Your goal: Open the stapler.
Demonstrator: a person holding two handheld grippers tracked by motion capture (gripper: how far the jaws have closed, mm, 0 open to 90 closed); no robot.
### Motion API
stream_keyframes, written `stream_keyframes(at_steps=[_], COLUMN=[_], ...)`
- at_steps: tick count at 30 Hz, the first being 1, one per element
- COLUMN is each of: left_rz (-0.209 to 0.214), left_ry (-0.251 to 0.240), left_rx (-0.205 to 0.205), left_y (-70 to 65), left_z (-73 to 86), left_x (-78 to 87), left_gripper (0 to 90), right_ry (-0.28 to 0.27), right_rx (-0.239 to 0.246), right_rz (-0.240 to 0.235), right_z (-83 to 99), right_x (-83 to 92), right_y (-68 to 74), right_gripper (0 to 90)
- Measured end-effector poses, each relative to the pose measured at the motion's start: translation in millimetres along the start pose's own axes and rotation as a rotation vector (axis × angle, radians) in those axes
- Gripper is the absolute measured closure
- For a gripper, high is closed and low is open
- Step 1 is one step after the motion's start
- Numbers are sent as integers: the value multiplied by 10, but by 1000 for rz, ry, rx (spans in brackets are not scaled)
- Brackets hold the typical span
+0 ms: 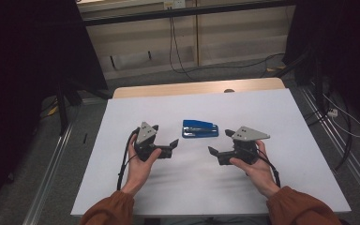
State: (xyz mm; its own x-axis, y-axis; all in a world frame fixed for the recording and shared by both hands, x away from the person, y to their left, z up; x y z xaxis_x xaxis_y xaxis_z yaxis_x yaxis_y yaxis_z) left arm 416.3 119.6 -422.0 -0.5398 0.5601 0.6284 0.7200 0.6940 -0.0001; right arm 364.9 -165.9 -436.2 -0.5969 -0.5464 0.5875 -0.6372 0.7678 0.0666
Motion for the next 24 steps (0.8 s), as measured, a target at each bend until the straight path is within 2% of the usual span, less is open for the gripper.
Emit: stream_keyframes(at_steps=[1, 3, 6, 8, 12, 13, 15, 17, 19, 24], left_rz=[5, 5, 1, 3, -3, -4, -6, 5, 14, 6], left_ry=[-1, -14, -10, -6, -14, -13, -15, -11, -17, -26], left_rx=[17, 7, -9, 5, -5, -6, 2, 7, 25, -5], left_y=[1, -4, 2, 10, 12, 27, 59, 85, 94, 105], left_z=[-21, -72, -133, -163, -217, -226, -242, -257, -266, -303], left_x=[-17, -45, -108, -148, -221, -242, -282, -320, -338, -360], left_gripper=[62, 62, 62, 62, 63, 63, 64, 64, 65, 66], right_ry=[1, 2, -1, 2, 42, 57, 55, 56, 37, 21], right_rx=[-9, 1, -3, -1, -13, -28, -41, -22, -11, -16], right_rz=[-4, 4, 9, 11, 11, 7, -16, -12, -28, -35], right_z=[-8, -27, -57, -80, -103, -102, -120, -147, -196, -340], right_x=[-15, -46, -84, -116, -194, -217, -267, -314, -340, -403], right_y=[-4, -18, -36, -42, -42, -42, -46, -44, -51, -100], right_gripper=[93, 93, 93, 97, 126, 127, 125, 111, 80, 93])
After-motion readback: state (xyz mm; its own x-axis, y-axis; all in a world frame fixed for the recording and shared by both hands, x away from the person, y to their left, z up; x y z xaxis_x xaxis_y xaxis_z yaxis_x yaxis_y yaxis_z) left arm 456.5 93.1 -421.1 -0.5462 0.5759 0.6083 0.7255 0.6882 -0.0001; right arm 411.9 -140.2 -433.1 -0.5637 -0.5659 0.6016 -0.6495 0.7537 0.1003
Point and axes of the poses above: each handheld gripper's, and its own axes: x roughly backward along the jaws, z roughly out of its underside, y roughly to its left, the point moved 2 cm from there along -x, roughly forward along the jaws, and after that the axes turned 14 degrees about y, right-handed, at the moved point
